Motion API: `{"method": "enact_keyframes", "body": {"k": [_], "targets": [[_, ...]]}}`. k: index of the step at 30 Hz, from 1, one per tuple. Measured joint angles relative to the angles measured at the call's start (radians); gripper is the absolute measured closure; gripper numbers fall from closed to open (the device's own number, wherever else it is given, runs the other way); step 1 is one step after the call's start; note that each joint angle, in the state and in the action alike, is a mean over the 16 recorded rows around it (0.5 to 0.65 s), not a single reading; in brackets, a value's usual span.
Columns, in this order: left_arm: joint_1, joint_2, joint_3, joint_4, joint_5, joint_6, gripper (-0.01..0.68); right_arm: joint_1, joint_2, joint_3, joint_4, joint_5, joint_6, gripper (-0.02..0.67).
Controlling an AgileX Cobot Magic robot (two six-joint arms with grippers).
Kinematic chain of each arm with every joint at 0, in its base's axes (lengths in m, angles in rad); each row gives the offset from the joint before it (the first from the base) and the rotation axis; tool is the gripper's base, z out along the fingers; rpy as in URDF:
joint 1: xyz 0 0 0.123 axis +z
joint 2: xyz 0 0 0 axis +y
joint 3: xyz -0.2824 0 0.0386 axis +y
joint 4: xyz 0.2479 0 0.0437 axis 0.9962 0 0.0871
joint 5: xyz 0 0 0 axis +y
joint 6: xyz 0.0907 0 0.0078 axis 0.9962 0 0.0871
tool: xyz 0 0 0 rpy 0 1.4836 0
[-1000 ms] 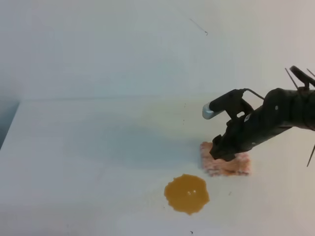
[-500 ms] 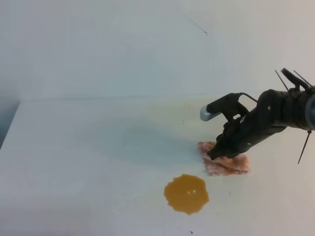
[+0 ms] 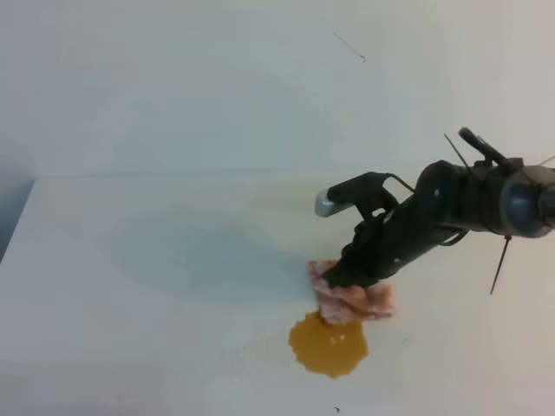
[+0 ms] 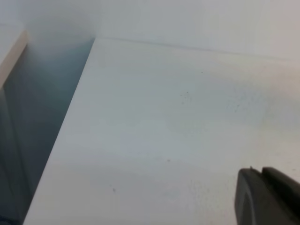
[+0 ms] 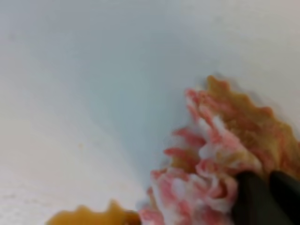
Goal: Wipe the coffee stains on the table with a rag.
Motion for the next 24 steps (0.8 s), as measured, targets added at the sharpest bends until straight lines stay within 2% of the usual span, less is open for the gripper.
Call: {"method": "enact_keyframes", "body": {"k": [7, 19, 24], "targets": [[0.0, 0.0, 0.0, 0.0, 0.0, 0.0, 0.674, 0.041, 0.011, -0.075, 0.008, 0.107, 0.002, 0.614], [0.0, 0.0, 0.0, 0.0, 0.0, 0.0, 0.674, 0.032, 0.015, -0.111, -0.275, 0.253, 0.207, 0.616], [0.0, 0.0, 0.0, 0.0, 0.0, 0.0, 0.674, 0.045, 0.022, -0.108, -0.268, 0.272, 0.253, 0.616]]}}
